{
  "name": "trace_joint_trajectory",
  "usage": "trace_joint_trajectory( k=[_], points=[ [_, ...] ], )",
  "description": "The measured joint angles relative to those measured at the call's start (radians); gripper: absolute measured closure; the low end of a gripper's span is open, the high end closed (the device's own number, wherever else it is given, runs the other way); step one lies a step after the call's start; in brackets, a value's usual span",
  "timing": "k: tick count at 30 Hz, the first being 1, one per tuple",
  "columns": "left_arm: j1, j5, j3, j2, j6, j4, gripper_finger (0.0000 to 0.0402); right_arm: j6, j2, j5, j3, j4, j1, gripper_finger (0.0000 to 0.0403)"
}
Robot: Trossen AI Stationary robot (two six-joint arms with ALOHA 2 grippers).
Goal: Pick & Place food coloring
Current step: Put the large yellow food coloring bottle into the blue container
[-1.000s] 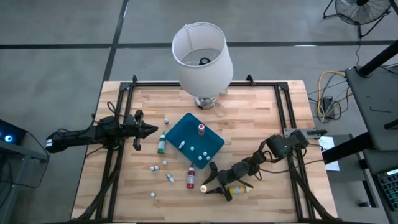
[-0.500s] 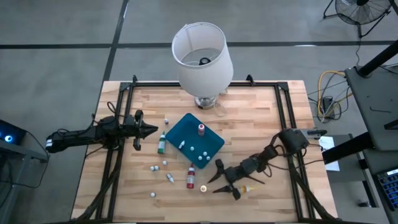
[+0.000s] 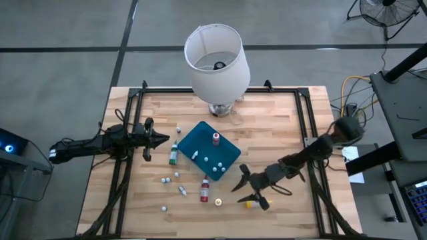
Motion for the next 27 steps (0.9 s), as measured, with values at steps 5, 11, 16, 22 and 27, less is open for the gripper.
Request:
trace_joint_trajectory(
  k=[5, 11, 16, 22, 27],
  points=[
    [0.0, 0.0, 0.0, 0.0, 0.0, 0.0, 0.0402, 0.0, -0.113, 0.0, 0.042, -0.244, 0.0, 0.0195],
    [0.0, 0.0, 0.0, 0.0, 0.0, 0.0, 0.0402, -0.001, -0.175, 0.0, 0.125, -0.451, -0.002, 0.0195],
    [0.0, 0.0, 0.0, 0.0, 0.0, 0.0, 0.0402, 0.0, -0.184, 0.001, 0.228, -0.612, -0.013, 0.0195],
    [0.0, 0.0, 0.0, 0.0, 0.0, 0.0, 0.0402, -0.001, -0.17, 0.001, 0.373, -0.814, -0.034, 0.0195],
    [0.0, 0.0, 0.0, 0.0, 0.0, 0.0, 0.0402, 0.0, -0.141, 0.001, 0.489, -0.965, -0.046, 0.0195]
  ],
)
